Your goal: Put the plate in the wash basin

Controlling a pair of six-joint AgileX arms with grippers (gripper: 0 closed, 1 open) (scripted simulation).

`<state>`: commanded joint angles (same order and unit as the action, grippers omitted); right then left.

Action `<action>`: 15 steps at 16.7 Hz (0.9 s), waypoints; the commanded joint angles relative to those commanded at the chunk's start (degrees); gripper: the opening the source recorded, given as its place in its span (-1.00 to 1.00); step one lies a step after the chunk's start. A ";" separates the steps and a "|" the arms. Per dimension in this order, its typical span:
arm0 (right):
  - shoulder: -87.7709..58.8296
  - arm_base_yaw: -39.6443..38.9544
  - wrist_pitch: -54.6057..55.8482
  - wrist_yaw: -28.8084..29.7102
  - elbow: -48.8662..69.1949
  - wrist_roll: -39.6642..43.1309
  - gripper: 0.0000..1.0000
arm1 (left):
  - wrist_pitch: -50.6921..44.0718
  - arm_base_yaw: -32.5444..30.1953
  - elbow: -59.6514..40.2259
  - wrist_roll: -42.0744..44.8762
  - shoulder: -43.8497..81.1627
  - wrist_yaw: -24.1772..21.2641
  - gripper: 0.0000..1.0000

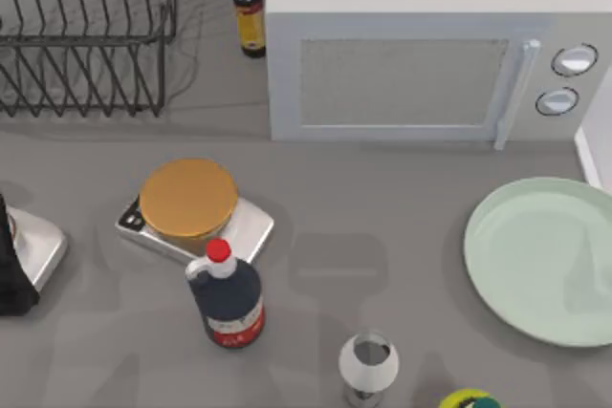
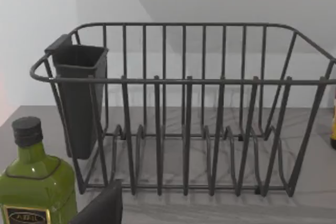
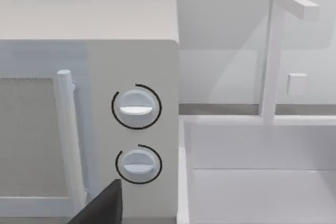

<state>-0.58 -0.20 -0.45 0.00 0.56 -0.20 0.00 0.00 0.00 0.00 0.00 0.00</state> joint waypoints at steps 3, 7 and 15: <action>-5.40 -1.70 -3.92 0.00 5.01 -1.76 1.00 | 0.00 0.00 0.00 0.00 0.00 0.00 1.00; -20.86 -5.96 -13.71 0.01 17.66 -6.15 1.00 | 0.00 0.00 0.00 0.00 0.00 0.00 1.00; -66.86 -17.36 -39.91 0.03 51.54 -17.91 1.00 | 0.00 0.00 0.00 0.00 0.00 0.00 1.00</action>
<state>-67.45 -17.56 -40.36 0.03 52.11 -18.11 0.00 0.00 0.00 0.00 0.00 0.00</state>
